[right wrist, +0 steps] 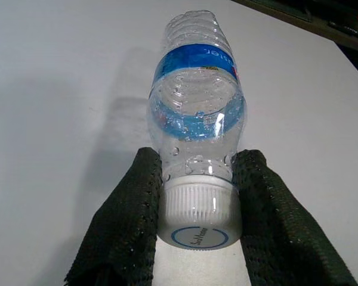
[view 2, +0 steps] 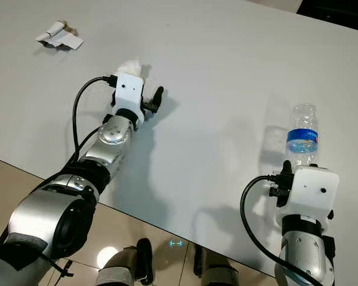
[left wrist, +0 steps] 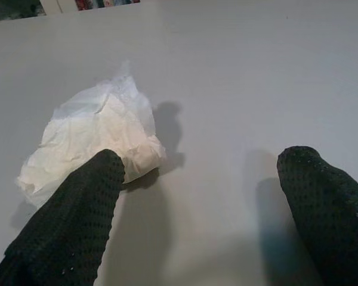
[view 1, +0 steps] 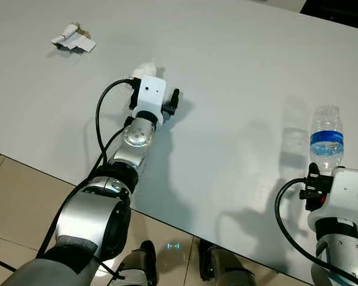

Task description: Picking trash to rubbish bin

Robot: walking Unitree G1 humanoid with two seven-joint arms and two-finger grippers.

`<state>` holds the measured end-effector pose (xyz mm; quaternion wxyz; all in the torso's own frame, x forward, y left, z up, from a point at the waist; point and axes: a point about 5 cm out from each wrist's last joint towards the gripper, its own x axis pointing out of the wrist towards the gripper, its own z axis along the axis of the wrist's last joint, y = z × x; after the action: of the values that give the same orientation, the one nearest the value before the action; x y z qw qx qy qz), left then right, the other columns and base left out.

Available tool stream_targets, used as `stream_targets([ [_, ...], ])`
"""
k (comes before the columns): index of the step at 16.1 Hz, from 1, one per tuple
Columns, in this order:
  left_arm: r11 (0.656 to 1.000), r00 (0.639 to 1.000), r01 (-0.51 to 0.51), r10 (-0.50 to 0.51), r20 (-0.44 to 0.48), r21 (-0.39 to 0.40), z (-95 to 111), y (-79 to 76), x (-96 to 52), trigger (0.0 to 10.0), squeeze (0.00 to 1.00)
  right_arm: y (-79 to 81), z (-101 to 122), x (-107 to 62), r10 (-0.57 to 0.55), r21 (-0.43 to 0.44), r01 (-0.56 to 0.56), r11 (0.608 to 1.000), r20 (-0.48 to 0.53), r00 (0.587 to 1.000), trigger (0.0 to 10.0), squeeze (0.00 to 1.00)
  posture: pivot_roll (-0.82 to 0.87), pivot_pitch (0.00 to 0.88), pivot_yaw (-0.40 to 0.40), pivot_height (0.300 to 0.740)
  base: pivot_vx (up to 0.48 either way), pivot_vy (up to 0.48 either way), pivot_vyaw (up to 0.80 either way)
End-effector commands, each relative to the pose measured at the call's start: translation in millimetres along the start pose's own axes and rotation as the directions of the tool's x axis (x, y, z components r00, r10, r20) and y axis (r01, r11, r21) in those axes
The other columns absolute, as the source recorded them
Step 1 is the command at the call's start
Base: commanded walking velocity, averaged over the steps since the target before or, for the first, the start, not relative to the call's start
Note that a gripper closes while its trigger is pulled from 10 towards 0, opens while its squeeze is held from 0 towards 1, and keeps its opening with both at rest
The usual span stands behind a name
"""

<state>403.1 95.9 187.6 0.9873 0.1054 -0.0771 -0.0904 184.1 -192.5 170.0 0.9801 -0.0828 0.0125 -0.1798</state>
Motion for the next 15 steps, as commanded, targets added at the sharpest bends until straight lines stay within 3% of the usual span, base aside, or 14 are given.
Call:
stream_targets([
  [1, 1.000, 0.998, 0.007, -0.008, -0.068, -0.010, -15, -2.9, -5.3, 10.0, 0.00, -2.6, 0, -2.1, -0.012, -0.008, 0.011, 1.000, -0.006, 1.000, 10.0, 0.00, -0.17, 0.350, -0.014, 0.740, 0.000, 0.000, 0.00],
  [10, 0.993, 0.994, -0.112, 0.111, -0.018, -0.032, -9, 25.6, -4.9, 10.0, 0.00, -1.0, 2, 8.6, 0.007, -0.009, -0.007, 1.000, 0.013, 1.000, 10.0, 0.00, -0.13, 0.329, -0.021, 0.740, 0.000, 0.000, 0.00],
  [15, 0.991, 0.992, -0.124, 0.125, 0.004, -0.050, 3, 29.8, 0.8, 10.0, 0.00, -1.6, 1, 7.4, 0.008, -0.015, -0.007, 1.000, 0.013, 1.000, 10.0, 0.00, -0.14, 0.331, -0.019, 0.740, 0.000, 0.000, 0.00],
])
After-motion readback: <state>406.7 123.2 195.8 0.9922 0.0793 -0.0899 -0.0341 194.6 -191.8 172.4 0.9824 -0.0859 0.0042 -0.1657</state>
